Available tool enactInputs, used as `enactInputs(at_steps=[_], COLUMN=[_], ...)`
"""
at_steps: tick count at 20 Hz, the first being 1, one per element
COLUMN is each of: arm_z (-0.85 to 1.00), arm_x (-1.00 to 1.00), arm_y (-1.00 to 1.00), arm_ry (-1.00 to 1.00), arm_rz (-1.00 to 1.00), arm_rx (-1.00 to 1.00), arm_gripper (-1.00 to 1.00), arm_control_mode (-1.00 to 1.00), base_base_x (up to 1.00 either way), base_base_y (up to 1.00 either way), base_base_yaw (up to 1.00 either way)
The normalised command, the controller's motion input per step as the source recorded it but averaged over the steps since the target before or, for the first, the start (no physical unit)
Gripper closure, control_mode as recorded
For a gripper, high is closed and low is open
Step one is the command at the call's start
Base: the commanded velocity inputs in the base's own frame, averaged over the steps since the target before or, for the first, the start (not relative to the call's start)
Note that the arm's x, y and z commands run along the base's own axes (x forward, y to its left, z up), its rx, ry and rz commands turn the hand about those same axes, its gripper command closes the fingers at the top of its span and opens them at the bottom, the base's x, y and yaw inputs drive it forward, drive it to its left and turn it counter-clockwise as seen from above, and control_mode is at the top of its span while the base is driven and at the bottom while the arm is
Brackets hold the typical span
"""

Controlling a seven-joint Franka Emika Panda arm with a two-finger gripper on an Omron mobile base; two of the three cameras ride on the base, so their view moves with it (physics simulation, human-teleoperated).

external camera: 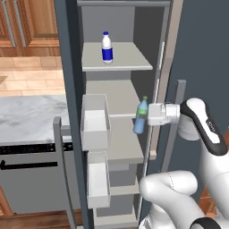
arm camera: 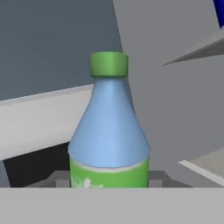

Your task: Take the bottled waters from the counter and place them in the freezer to freeze. Close the freezer door after placing the bottles.

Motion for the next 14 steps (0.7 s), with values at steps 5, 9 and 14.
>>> enactInputs(at_steps=[5, 9, 14], arm_z=[0.2, 0.65, 0.86], arm_x=[-0.06, -0.27, -0.18], arm_y=[0.0, 0.0, 0.0], arm_ry=[-0.05, -0.24, -0.18], arm_rz=[0.0, -0.02, -0.19], arm_rx=[-0.01, -0.19, -0.2], arm_gripper=[1.0, 1.0, 1.0], arm_control_mode=[-1.0, -1.0, -1.0], base_base_x=[0.0, 0.0, 0.0], base_base_y=[0.02, 0.0, 0.0], base_base_yaw=[0.0, 0.0, 0.0])
